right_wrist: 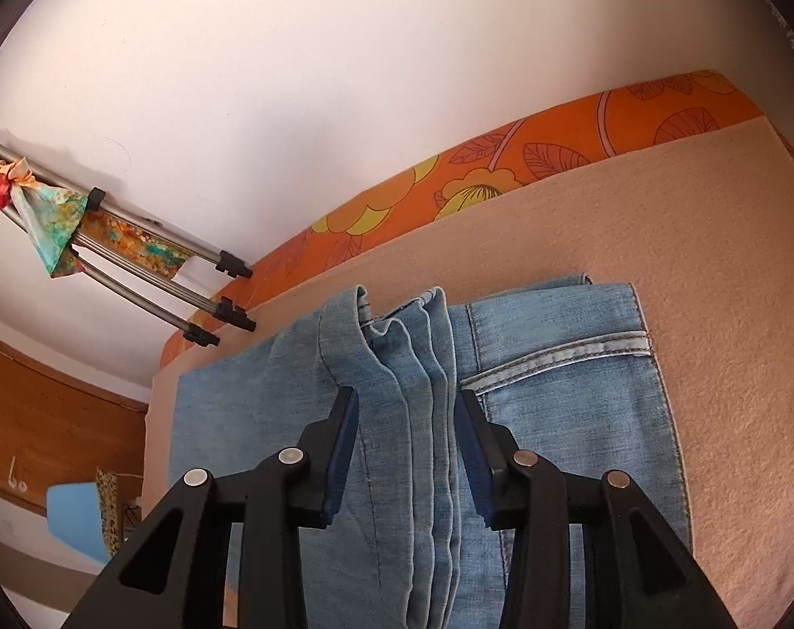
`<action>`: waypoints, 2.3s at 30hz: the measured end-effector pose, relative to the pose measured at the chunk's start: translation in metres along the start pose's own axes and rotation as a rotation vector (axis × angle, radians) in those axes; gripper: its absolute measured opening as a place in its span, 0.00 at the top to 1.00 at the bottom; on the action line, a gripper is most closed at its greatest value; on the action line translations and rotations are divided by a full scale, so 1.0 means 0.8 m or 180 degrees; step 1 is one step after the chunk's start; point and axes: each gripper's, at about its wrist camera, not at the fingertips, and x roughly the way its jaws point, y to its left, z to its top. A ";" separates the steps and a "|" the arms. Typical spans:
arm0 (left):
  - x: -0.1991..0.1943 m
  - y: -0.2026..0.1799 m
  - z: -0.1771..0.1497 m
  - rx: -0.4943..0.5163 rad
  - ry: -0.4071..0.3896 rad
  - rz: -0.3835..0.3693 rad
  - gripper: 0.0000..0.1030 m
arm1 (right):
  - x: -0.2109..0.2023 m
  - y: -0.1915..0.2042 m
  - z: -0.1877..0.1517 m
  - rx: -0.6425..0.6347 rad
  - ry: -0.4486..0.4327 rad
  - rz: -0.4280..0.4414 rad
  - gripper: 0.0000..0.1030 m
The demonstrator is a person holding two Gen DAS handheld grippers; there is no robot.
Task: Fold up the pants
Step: 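Lower the folded edge onto the jeans and open both grippers, then move both grippers to the edge of the folded jeans bundle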
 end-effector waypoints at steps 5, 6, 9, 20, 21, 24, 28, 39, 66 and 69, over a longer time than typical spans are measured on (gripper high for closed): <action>-0.007 -0.018 0.003 0.0234 0.0109 -0.0112 0.74 | -0.011 -0.006 0.010 0.0089 -0.0262 -0.0123 0.68; -0.014 -0.026 0.002 0.0359 0.0107 -0.0097 0.73 | -0.012 -0.006 0.012 0.0047 -0.0300 -0.0178 0.69; -0.037 -0.037 -0.001 0.0595 0.0082 -0.0134 0.73 | -0.009 -0.006 0.014 -0.0065 -0.0257 -0.0162 0.69; -0.023 0.022 0.001 0.0218 0.0172 0.0180 0.73 | 0.015 0.006 0.020 -0.0450 -0.0153 -0.0345 0.70; -0.016 0.025 0.001 0.0175 0.0206 0.0147 0.73 | 0.019 0.008 0.021 -0.0469 -0.0137 -0.0344 0.70; 0.004 0.022 -0.001 0.0165 0.0265 0.0097 0.73 | 0.027 0.019 0.025 -0.0598 -0.0136 -0.0338 0.70; 0.016 0.010 -0.012 0.0243 0.0274 0.0030 0.73 | 0.029 0.001 0.042 -0.0188 -0.0283 -0.0515 0.70; -0.015 0.002 -0.006 0.0238 0.0122 -0.0084 0.73 | -0.024 0.038 0.023 -0.0425 -0.0662 -0.0024 0.69; -0.256 0.314 -0.184 -0.1896 -0.0018 0.1168 0.57 | 0.020 0.223 -0.064 -0.0968 -0.0200 -0.0460 0.58; -0.250 0.313 -0.189 -0.1910 -0.0002 0.1143 0.56 | 0.033 0.279 -0.083 -0.1091 -0.0116 -0.0385 0.49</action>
